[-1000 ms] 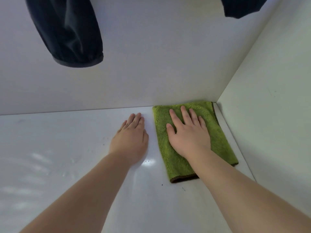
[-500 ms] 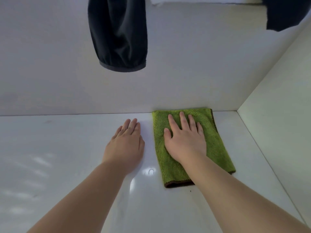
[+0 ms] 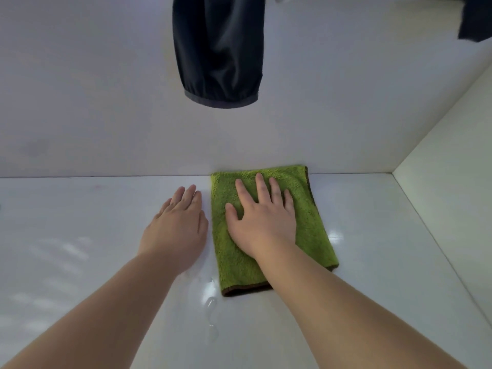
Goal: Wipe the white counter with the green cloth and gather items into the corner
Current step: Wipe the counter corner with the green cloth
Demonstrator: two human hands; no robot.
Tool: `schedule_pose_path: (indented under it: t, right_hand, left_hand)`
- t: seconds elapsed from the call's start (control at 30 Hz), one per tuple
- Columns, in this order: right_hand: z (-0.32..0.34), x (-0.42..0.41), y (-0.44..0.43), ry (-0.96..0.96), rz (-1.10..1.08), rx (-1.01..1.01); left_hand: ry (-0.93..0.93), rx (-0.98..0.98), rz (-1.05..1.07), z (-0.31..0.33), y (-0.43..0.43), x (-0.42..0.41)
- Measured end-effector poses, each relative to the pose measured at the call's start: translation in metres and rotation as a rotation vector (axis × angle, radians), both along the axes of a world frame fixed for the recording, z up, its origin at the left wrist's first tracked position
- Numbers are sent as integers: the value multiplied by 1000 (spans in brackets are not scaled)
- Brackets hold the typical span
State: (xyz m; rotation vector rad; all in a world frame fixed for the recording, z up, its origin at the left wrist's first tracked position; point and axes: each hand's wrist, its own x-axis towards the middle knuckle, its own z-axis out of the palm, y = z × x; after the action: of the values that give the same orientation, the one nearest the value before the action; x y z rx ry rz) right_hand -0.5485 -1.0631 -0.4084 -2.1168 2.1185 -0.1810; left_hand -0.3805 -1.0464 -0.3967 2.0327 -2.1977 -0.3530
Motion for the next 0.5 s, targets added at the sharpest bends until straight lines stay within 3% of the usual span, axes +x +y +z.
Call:
schedule_pose_path:
  t: [0.23,0.5]
  right_hand:
    - [-1,-66,3,-11,26,-9]
    - [3,-198,9,95,-154,30]
  left_hand:
    - [-2,-5,-18,-3,1,-39]
    - [4,18,-35,-6,7,-80]
